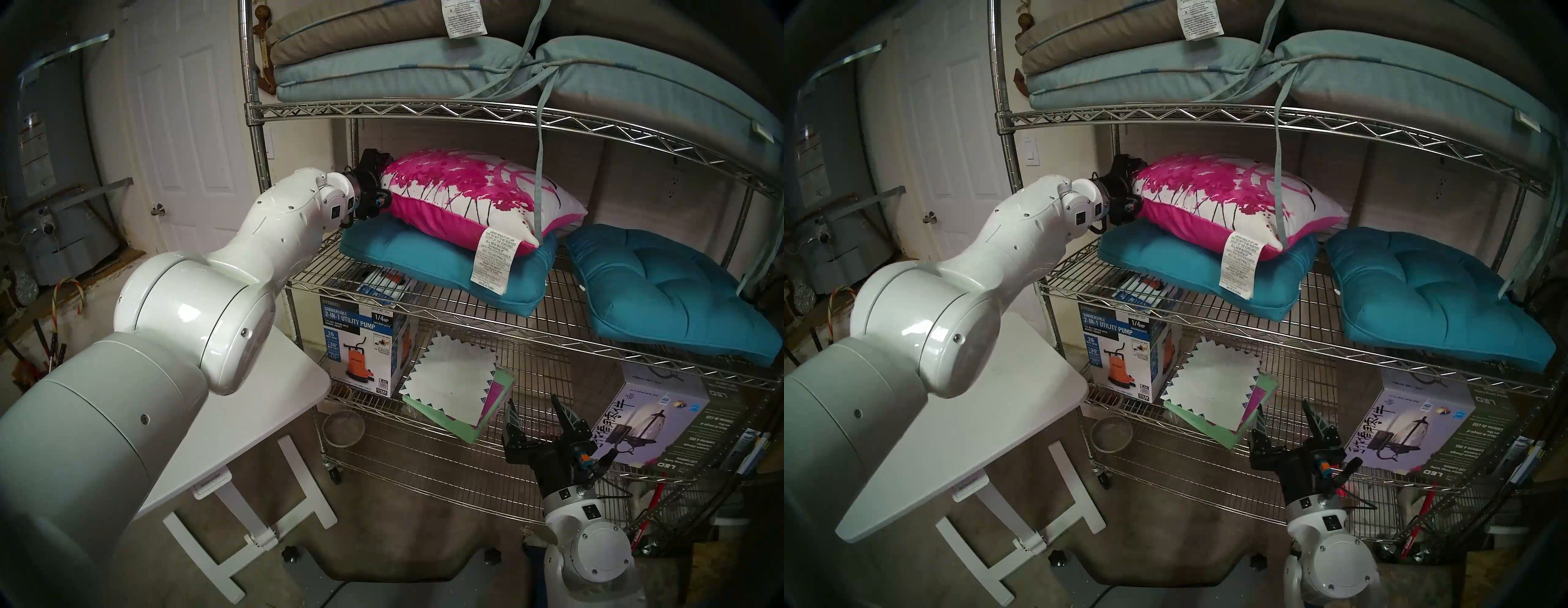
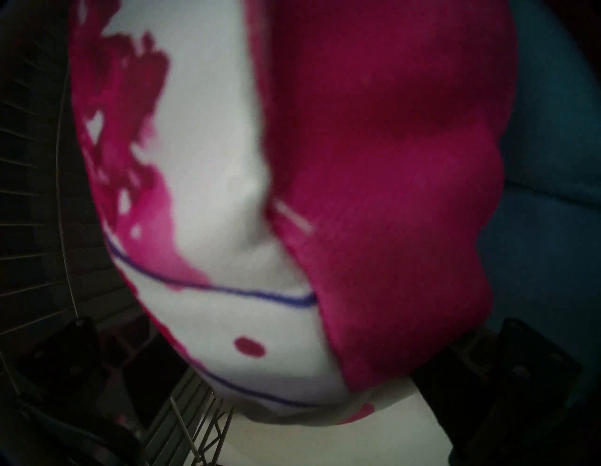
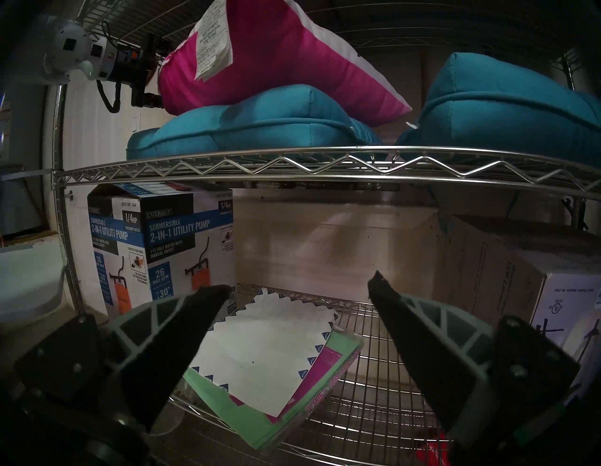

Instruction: Take cushion off the shelf

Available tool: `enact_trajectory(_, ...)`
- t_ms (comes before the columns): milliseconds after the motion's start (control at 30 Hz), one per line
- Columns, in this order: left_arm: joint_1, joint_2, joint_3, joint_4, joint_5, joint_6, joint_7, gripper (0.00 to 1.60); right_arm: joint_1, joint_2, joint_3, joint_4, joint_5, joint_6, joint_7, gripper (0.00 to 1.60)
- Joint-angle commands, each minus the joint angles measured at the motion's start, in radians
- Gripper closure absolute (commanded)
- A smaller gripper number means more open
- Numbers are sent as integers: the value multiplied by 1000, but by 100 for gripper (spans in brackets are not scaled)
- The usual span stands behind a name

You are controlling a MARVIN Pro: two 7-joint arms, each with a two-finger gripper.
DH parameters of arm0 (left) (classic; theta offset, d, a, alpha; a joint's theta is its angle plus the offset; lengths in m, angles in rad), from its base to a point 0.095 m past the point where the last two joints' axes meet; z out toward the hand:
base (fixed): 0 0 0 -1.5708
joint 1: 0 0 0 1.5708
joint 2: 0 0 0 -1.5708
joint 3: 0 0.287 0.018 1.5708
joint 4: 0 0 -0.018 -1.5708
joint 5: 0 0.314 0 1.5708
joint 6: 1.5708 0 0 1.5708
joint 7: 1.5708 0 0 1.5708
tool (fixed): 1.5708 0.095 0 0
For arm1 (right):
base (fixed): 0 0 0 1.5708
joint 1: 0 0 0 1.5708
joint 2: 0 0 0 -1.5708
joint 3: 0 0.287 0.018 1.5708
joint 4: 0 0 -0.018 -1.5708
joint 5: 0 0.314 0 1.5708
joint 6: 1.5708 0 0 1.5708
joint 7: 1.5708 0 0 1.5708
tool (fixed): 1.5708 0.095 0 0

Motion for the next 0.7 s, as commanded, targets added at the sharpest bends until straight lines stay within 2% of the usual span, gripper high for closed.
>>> enact_trajectory(0, -69, -46, 2, 0, -3, -19, 28, 0, 1, -2, -1, -25, 1, -6, -1, 0)
enact_trajectory(367, -93, -37, 7, 18, -7, -43, 47, 0, -1, -2, -1, -27, 1, -5, -1, 0)
enact_trajectory(467, -111, -46, -2, 36, -11, -4, 40, 0, 0, -2, -1, -27, 1, -5, -1, 0)
enact_trajectory(667, -121, -51, -4, 54, -8, 0, 48, 0, -1, -2, -1, -28, 1, -5, -1, 0)
